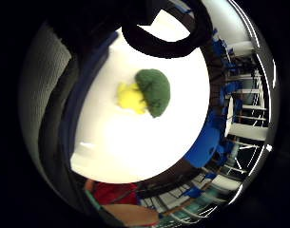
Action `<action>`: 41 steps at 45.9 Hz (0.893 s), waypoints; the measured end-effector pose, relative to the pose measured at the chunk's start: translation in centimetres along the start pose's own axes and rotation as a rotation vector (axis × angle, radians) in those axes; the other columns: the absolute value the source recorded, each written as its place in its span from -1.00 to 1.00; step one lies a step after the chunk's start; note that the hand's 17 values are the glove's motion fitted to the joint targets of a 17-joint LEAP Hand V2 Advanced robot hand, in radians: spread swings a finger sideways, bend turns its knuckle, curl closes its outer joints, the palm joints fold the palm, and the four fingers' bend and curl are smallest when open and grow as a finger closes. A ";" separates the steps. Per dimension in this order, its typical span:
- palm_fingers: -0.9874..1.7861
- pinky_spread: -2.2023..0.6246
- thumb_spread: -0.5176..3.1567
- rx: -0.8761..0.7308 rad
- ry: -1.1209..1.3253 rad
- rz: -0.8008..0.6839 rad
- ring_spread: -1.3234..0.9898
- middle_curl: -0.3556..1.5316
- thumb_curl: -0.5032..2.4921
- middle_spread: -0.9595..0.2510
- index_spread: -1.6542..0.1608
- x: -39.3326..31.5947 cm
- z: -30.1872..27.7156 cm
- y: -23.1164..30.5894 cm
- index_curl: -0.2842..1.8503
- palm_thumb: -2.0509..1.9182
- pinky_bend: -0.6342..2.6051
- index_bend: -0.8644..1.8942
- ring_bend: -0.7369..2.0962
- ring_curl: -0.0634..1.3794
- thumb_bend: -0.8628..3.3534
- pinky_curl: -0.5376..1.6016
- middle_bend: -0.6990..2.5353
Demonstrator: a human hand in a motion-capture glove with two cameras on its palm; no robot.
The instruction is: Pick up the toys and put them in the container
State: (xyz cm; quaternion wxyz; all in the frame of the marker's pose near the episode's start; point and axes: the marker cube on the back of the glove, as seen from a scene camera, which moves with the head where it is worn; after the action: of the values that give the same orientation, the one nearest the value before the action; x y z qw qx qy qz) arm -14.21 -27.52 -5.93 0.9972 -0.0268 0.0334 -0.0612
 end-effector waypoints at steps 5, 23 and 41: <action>-0.42 0.60 -0.14 0.004 0.004 0.052 0.13 -0.15 -0.41 0.42 0.44 3.6 0.2 -0.2 -0.35 -0.01 -0.05 -0.29 -0.33 -0.48 -0.63 -0.16 -0.48; -0.43 0.62 -0.14 -0.082 0.013 0.191 0.15 -0.25 -0.48 0.46 0.45 11.7 5.1 -0.9 -0.44 -0.01 -0.10 -0.29 -0.36 -0.50 -0.63 -0.19 -0.48; -0.44 0.64 -0.16 -0.141 0.074 0.206 0.16 -0.32 -0.50 0.48 0.44 14.5 10.7 -1.5 -0.49 0.00 -0.02 -0.28 -0.38 -0.56 -0.62 -0.16 -0.50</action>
State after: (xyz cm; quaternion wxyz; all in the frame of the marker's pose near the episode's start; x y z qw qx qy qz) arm 0.76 -30.28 3.89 0.9919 -0.0913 0.0767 0.0434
